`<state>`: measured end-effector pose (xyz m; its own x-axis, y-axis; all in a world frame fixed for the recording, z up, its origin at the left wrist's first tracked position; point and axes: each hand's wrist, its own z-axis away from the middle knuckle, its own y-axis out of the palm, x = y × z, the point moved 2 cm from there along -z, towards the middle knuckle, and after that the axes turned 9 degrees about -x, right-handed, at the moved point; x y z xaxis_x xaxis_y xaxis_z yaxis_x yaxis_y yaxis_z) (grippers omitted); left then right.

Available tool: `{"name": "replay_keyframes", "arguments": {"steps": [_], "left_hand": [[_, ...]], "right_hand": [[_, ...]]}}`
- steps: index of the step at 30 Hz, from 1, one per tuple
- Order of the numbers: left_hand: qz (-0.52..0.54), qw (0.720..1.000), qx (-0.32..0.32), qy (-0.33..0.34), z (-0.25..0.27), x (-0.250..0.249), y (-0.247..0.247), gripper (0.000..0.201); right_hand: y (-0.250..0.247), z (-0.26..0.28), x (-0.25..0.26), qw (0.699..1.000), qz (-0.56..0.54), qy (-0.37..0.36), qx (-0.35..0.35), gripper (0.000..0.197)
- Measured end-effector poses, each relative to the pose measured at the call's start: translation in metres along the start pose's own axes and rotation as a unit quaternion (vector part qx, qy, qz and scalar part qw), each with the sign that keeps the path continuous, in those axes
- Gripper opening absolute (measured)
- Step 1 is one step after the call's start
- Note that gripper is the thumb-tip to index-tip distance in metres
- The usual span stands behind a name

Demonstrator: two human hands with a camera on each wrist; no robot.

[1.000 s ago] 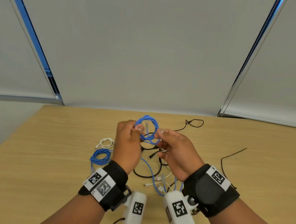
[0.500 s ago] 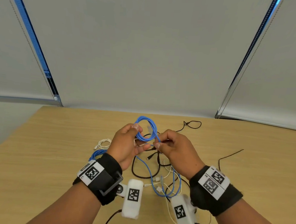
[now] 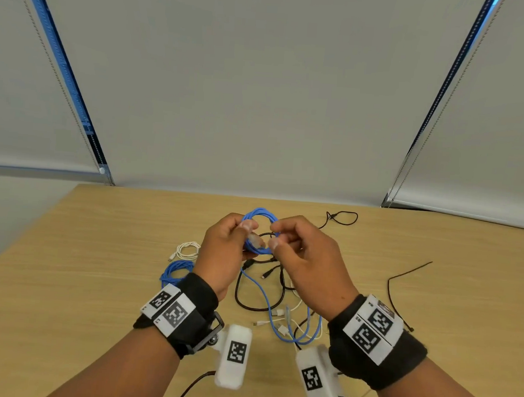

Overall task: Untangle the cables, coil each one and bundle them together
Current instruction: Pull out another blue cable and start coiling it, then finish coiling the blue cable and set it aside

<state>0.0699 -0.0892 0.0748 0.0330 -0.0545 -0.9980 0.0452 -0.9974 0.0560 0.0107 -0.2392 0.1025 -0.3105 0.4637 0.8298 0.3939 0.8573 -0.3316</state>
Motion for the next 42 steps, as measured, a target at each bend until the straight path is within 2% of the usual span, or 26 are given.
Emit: {"name": "replay_keyframes", "arguments": {"steps": [5,7,9,11,13,14,19,22,24,26,28,32,34,40,42], "left_hand": [[-0.046,0.996,0.015,0.080,0.006,-0.004,-0.001,0.023],[-0.080,0.992,0.015,0.100,0.004,-0.006,-0.004,0.022],[-0.136,0.981,0.035,0.131,0.003,-0.007,-0.005,0.024],[-0.178,0.971,0.067,0.147,0.003,-0.008,-0.006,0.026],[-0.174,0.970,0.106,0.133,0.003,-0.008,-0.008,0.028],[-0.169,0.970,0.123,0.125,0.003,-0.008,-0.010,0.030],[-0.166,0.965,0.176,0.097,0.004,-0.007,-0.012,0.040],[-0.147,0.961,0.226,0.065,0.004,-0.005,-0.014,0.036],[-0.138,0.958,0.247,0.049,0.004,-0.004,-0.018,0.028],[-0.119,0.966,0.226,0.040,0.000,0.000,-0.023,0.022],[-0.111,0.978,0.172,0.036,-0.003,0.007,-0.028,0.014],[-0.173,0.977,0.106,0.068,-0.007,0.024,-0.039,0.007],[-0.218,0.970,0.072,0.077,-0.013,0.037,-0.051,0.007],[-0.336,0.936,-0.102,0.030,-0.043,0.082,-0.111,0.014],[-0.373,0.918,-0.136,-0.003,-0.048,0.096,-0.126,0.009]], "right_hand": [[0.006,0.000,-0.003,0.989,0.094,-0.034,0.108,0.041],[0.007,0.002,-0.004,0.985,0.112,-0.069,0.111,0.033],[0.007,0.000,-0.002,0.987,0.108,-0.090,0.081,0.016],[0.005,-0.008,0.000,0.998,0.010,-0.017,0.063,0.007],[0.001,-0.016,0.002,0.992,-0.088,0.065,0.056,0.008],[0.000,-0.020,0.002,0.990,-0.101,0.076,0.055,0.008],[-0.001,-0.031,-0.003,0.995,-0.073,0.050,0.051,0.004],[-0.001,-0.033,-0.011,0.994,-0.078,0.056,0.051,0.002],[0.002,-0.034,-0.016,0.989,-0.096,0.089,0.070,0.007],[0.008,-0.032,-0.023,0.972,-0.131,0.165,0.106,0.011],[0.014,-0.029,-0.032,0.953,-0.158,0.228,0.122,0.010],[0.032,-0.020,-0.049,0.941,-0.167,0.262,0.135,0.003],[0.039,-0.015,-0.059,0.933,-0.168,0.280,0.149,0.006],[0.044,0.001,-0.109,0.932,0.037,0.298,0.205,0.015],[0.051,0.006,-0.121,0.925,0.076,0.303,0.216,0.021]]}}
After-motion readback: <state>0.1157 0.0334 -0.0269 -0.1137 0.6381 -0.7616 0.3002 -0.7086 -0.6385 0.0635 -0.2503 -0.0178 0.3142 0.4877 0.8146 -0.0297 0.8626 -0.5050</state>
